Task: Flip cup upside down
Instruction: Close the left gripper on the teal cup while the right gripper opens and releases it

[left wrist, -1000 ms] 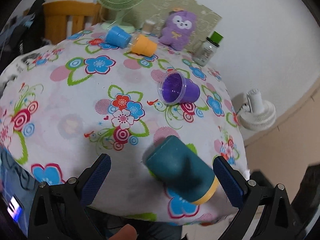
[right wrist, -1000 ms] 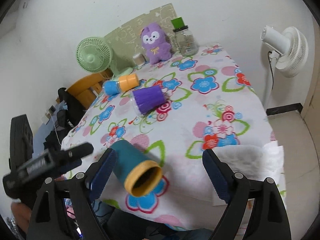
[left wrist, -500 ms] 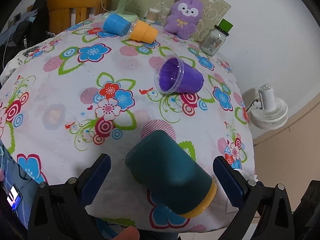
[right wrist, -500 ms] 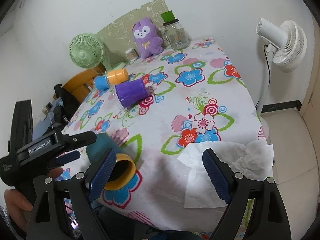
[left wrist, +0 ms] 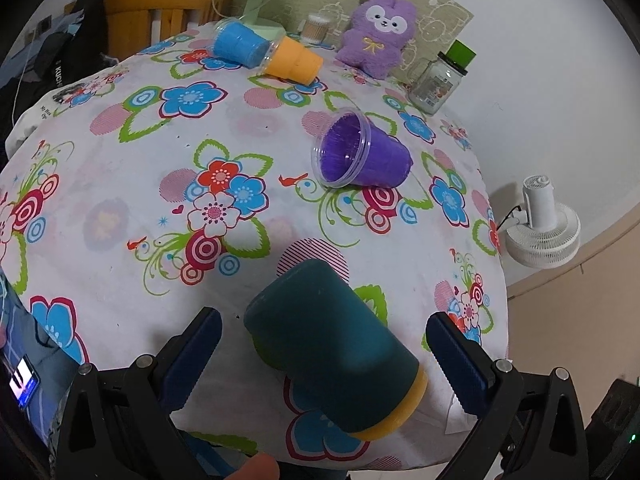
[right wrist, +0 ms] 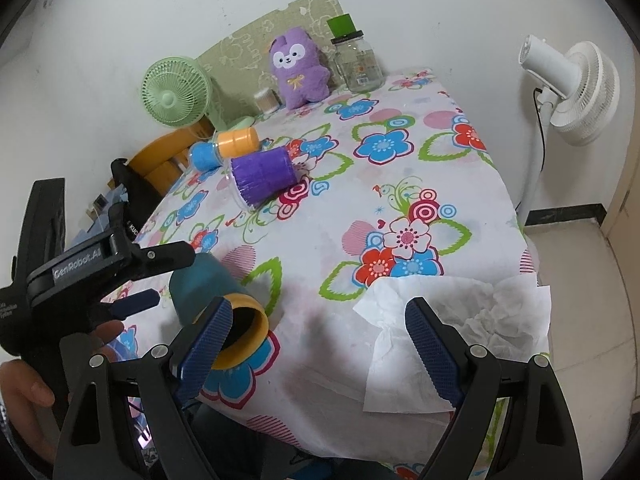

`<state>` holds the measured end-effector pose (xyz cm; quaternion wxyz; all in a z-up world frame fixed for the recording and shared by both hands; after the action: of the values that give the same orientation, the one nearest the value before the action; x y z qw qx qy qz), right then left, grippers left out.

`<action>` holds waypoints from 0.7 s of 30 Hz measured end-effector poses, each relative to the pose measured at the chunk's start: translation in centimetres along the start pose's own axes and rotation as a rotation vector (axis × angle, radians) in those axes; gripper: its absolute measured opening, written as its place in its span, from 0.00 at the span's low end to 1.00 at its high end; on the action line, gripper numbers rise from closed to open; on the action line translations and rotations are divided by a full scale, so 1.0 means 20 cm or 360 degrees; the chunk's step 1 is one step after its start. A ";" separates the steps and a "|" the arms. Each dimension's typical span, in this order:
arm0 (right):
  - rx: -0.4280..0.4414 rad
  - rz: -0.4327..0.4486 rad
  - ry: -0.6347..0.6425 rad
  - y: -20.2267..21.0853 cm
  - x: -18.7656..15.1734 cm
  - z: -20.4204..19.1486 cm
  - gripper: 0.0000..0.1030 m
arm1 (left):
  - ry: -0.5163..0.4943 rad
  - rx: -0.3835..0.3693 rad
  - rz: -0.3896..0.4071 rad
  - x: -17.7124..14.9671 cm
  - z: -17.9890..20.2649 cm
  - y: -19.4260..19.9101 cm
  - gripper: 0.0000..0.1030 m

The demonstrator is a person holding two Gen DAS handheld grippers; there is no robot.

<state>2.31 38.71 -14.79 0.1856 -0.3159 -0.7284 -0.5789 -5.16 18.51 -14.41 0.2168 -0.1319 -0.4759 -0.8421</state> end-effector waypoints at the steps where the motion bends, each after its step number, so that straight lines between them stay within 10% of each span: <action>1: 0.0000 -0.0002 -0.0002 0.00 0.00 0.00 0.88 | 0.0017 0.0002 -0.0005 0.00 0.00 0.00 1.00; 21: 0.0016 -0.0062 -0.0101 -0.04 -0.07 0.08 0.88 | 0.0259 0.0011 -0.0067 0.02 -0.04 -0.08 1.00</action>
<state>2.89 39.75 -16.72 0.1528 -0.3189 -0.7428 -0.5685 -6.19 18.40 -15.85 0.2376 -0.0523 -0.4623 -0.8527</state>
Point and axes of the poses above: each gripper's, at about its wrist camera, not at the fingertips, and y roughly against the way its jaws point, z to its right, x to its top, the point moved 3 cm from there along -y, roughly the way its jaws point, and after that the axes turned 11 degrees about -x, right-handed, at the moved point
